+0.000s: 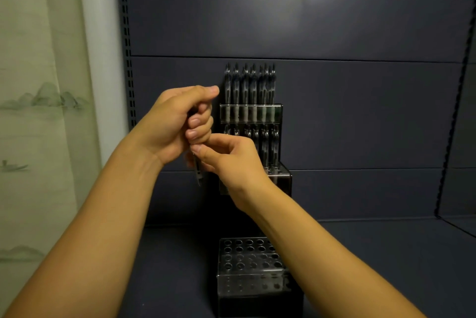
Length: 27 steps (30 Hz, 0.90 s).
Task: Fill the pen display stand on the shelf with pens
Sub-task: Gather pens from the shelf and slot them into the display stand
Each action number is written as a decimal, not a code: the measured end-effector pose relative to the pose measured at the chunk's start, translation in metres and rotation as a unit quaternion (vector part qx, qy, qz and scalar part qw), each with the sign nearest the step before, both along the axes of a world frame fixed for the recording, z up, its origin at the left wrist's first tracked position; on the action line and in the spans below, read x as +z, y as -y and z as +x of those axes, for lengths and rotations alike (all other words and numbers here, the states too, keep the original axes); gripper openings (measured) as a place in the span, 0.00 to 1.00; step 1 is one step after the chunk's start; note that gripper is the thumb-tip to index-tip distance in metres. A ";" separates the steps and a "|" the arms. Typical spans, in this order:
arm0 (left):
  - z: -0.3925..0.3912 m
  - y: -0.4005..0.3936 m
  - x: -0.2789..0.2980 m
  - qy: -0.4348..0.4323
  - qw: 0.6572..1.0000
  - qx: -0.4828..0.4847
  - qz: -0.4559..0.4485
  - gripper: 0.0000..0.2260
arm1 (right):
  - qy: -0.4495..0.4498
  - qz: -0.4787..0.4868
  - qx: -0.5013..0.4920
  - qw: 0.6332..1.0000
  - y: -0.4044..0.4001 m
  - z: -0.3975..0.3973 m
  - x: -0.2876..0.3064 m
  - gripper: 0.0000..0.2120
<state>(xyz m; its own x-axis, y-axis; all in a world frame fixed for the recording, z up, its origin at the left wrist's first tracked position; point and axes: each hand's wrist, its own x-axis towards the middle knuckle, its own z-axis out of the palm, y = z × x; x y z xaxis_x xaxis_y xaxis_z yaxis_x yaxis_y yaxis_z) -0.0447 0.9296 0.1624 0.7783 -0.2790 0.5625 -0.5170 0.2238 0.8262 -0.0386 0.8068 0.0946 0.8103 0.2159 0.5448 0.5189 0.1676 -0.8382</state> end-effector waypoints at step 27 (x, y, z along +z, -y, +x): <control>0.072 -0.034 -0.068 -0.051 0.956 0.275 0.084 0.18 | -0.003 -0.124 -0.258 0.958 0.058 0.030 0.054 0.05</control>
